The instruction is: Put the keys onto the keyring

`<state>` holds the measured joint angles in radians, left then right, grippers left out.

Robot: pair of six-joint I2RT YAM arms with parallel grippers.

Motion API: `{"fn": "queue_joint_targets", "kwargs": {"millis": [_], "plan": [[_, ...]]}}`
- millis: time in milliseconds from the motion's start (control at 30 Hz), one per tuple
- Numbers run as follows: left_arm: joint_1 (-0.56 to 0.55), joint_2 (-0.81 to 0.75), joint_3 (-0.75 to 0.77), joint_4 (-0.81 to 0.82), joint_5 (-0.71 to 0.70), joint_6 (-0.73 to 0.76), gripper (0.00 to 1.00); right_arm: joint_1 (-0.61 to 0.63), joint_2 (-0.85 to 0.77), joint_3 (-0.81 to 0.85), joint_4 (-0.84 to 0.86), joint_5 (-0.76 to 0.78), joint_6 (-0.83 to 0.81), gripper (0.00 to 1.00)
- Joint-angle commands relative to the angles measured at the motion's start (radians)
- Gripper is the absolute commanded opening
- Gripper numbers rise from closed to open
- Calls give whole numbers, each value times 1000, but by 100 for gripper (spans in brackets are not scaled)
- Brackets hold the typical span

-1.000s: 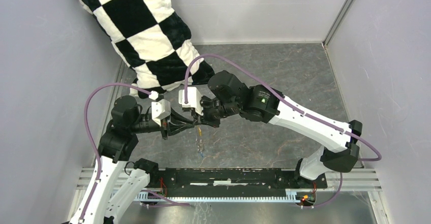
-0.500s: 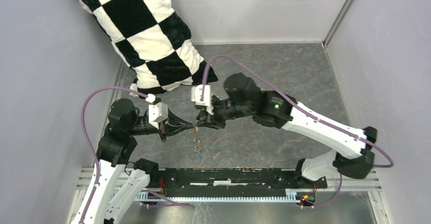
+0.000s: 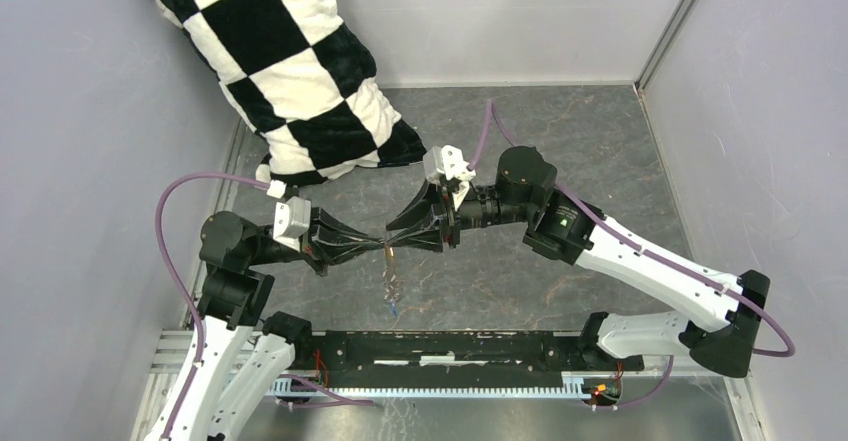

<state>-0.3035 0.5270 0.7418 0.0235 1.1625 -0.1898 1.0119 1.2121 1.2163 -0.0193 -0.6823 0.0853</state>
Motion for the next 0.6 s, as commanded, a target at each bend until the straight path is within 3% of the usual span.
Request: {"fn": "queue_joint_targets", "kwargs": {"millis": [0,567], "plan": [[-2,6,17,131,16,-102,2,-6,13,2,127,-63,63,36],[-2,-5,38,136,27,-97,2,-23,14,-41,126,-35,79,30]]}}
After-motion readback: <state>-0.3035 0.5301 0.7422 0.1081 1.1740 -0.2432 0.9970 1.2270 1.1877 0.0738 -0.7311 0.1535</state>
